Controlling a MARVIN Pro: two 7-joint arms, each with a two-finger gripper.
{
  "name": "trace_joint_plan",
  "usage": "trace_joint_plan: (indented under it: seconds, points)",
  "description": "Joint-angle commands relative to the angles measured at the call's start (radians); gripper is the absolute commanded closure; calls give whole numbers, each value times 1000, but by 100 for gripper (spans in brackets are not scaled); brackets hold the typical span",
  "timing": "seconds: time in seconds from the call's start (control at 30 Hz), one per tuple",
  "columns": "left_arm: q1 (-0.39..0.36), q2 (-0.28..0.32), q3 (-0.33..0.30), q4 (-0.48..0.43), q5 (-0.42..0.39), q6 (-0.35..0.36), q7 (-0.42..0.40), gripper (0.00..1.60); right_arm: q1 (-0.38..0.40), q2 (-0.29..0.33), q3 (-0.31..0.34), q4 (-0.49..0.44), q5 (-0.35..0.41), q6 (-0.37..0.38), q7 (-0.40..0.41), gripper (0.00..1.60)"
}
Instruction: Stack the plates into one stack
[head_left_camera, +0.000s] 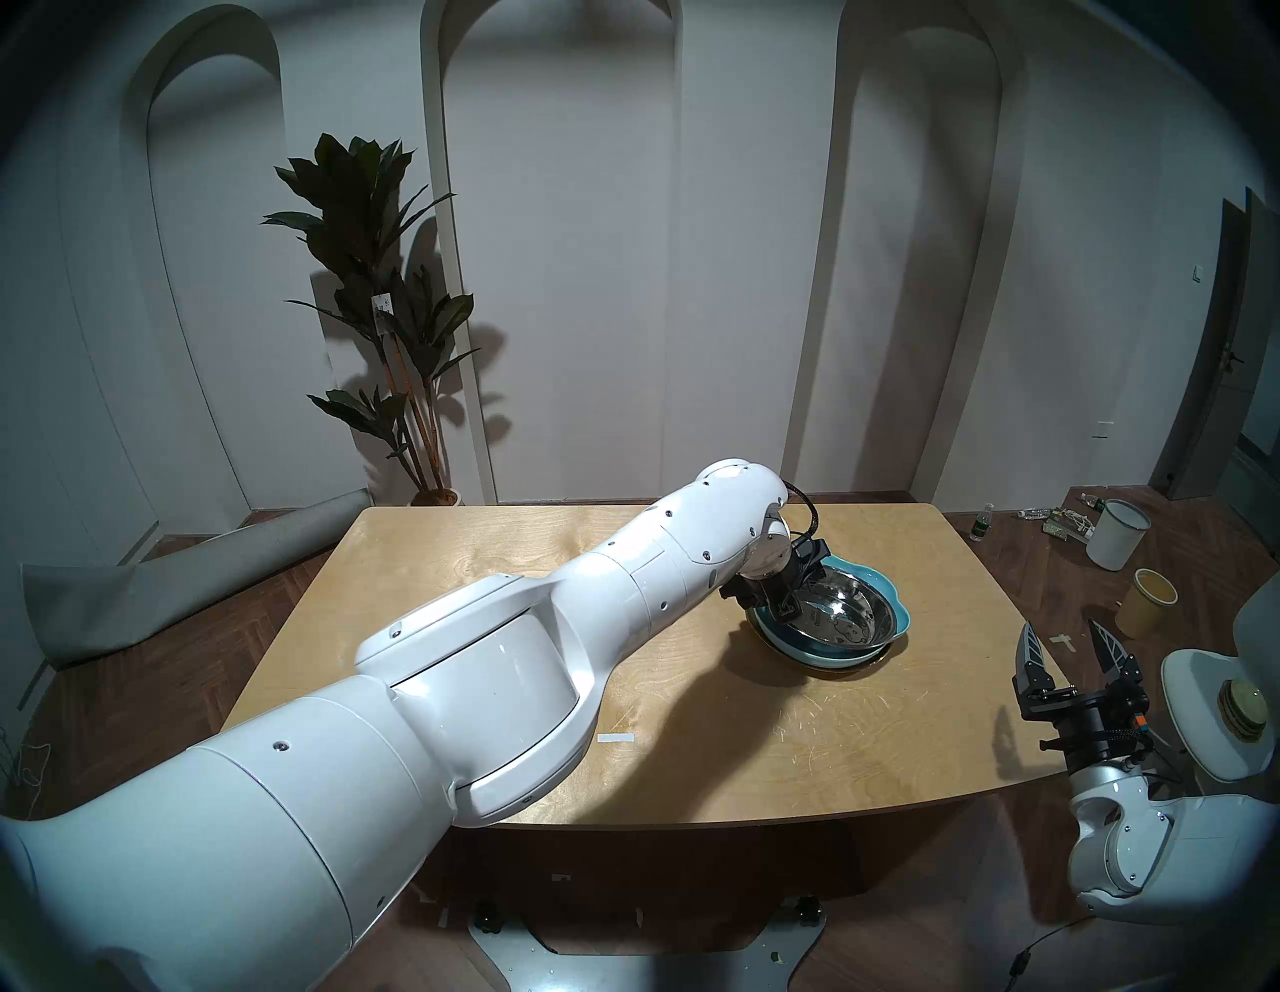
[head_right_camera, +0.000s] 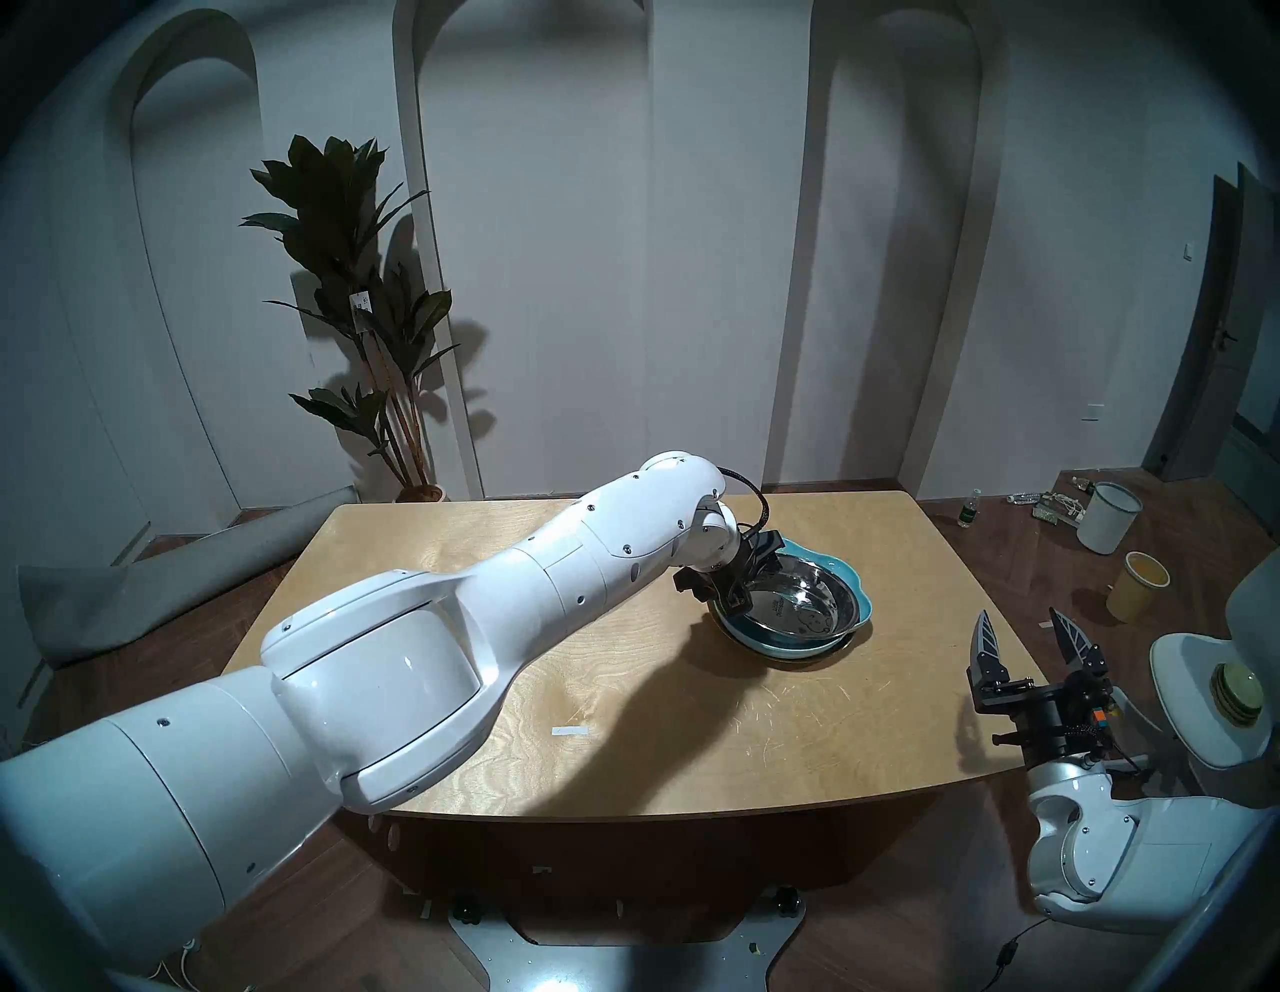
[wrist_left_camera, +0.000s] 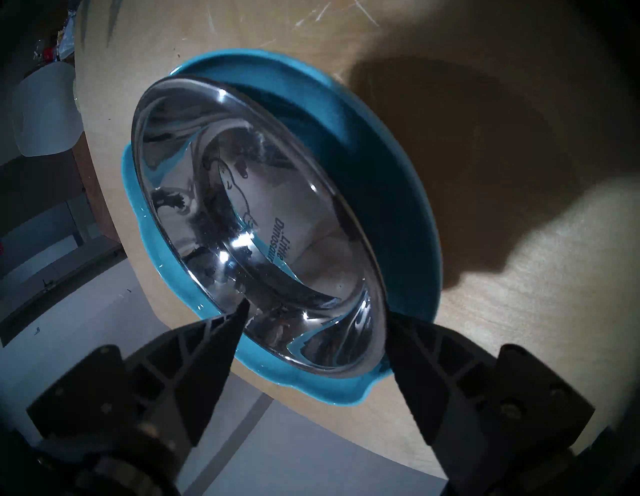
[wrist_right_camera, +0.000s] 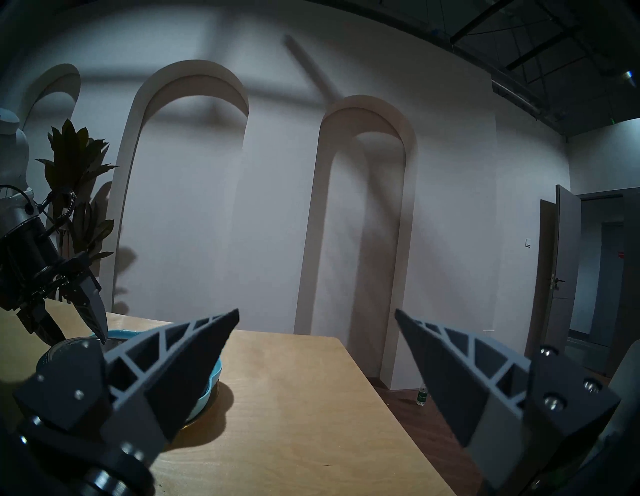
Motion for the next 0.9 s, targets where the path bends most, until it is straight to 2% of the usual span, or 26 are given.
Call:
trace_joint_plan:
  seconds: [0.0,0.1,0.17,0.23,0.37,0.53,0.57,0.67,0.7,0.73,0.8,0.83,0.87]
  points:
    - [-74,-4,-16,-9,13,14,38,26,-42,-44,82,2,-30,-3,-102,0]
    - [-93,1,-26,-10,19,23,53,33,-59,-67,116,1,-44,-3,-97,0]
    - [-102,4,-42,-4,11,16,53,21,-75,-86,146,-1,-59,-3,-98,0]
    - [-103,14,-39,-3,17,8,57,30,-88,-104,172,-4,-73,-3,-100,0]
    - [-95,29,-34,11,34,13,77,28,-120,-152,240,-14,-111,-3,-100,0]
    - [-112,45,-40,31,43,15,102,39,-158,-212,317,-28,-158,-3,-87,0]
    - [-116,48,-40,35,46,14,106,45,-164,-222,328,-31,-164,-3,-85,0]
    - [-124,54,-44,54,52,18,130,45,-193,-267,379,-43,-200,-3,-76,0]
    - [-127,55,-45,60,55,21,138,72,-205,-273,392,-48,-209,-3,-77,0]
    - [-131,59,-53,64,52,25,150,80,-209,-296,408,-52,-220,-3,-69,0]
    - [-142,66,-88,67,28,37,174,74,-214,-309,419,-56,-227,-3,-59,0]
    - [-150,69,-102,72,21,38,189,59,-223,-325,434,-61,-238,-3,-53,0]
    - [-156,74,-135,69,-5,45,207,57,-222,-325,432,-61,-236,-3,-45,0]
